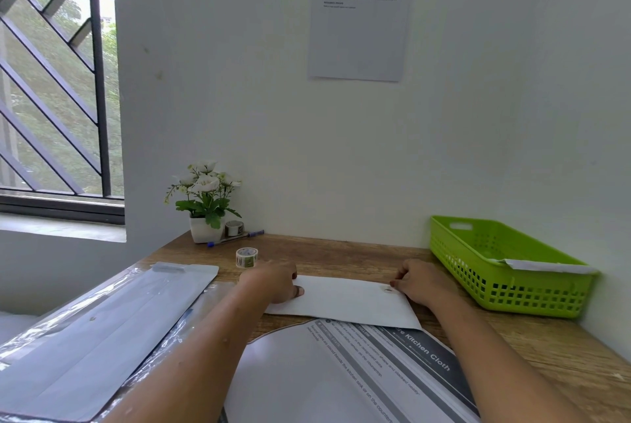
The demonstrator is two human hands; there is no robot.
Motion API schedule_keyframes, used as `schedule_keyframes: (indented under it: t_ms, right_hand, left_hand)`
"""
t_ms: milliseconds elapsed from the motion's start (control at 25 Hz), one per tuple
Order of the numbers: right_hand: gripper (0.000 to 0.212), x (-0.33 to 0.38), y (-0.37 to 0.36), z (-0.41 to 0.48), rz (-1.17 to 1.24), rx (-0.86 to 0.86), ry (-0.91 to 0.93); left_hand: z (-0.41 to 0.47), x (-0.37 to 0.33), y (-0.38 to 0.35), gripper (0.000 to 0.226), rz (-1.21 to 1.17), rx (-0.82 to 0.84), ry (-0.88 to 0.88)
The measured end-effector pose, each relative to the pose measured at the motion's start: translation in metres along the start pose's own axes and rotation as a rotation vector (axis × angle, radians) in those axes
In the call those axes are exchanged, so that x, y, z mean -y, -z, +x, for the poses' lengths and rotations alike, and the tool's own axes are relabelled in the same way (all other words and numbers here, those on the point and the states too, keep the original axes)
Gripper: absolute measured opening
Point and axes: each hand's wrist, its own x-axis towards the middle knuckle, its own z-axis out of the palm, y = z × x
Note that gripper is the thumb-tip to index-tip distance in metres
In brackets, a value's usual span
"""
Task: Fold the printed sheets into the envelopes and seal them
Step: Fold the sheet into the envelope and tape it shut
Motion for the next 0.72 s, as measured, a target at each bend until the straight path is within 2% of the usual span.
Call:
schedule_keyframes:
  t_ms: [280,560,720]
  right_hand:
    - [0.003,0.000,0.001,-0.001,0.024,0.002,0.008]
    - [0.024,-0.001,0.001,-0.001,0.056,0.039,0.011]
    - [0.027,0.001,0.001,-0.003,0.016,-0.012,-0.038]
  left_hand:
    - [0.000,0.000,0.000,0.053,-0.005,0.001,0.002]
    - [-0.004,-0.002,0.002,0.053,-0.019,0.004,0.012]
    - [-0.010,-0.005,0.007,0.053,-0.037,-0.005,0.027]
